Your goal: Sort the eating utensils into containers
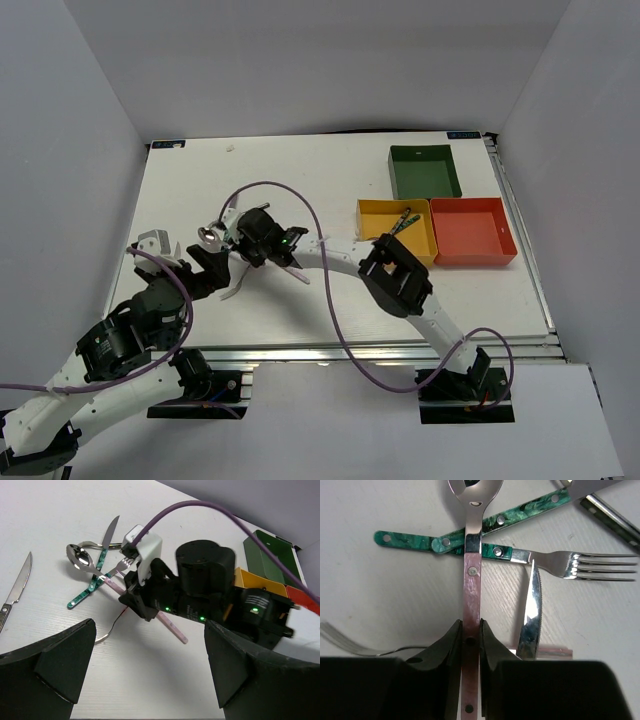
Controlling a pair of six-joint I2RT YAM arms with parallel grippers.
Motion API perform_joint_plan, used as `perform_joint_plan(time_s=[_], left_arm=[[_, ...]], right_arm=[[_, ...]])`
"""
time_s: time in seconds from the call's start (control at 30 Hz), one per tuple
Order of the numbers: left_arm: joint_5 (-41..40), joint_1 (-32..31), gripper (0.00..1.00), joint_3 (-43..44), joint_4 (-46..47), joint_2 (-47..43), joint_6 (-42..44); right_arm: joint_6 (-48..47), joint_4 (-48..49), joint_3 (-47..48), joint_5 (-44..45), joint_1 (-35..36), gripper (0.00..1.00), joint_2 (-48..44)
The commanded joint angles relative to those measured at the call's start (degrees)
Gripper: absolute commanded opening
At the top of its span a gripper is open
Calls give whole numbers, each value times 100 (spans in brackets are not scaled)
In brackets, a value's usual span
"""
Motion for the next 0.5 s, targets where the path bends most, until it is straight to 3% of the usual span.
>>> perform_joint_plan(time_s=[0.0, 0.17, 0.33, 0.47], left_arm=[[53, 24, 98, -16, 59, -45, 65], [44, 24, 98, -16, 50, -63, 57], [27, 24, 98, -16, 50, -142, 39], [53, 33, 98, -43, 94, -229, 65]], right_arm=[[-118, 857, -290, 23, 38, 0, -1219], [-22, 1237, -1502, -54, -252, 0, -2522], [-49, 851, -3417, 146, -1051, 0, -3866], [1372, 867, -4929, 594, -2016, 0, -5114]])
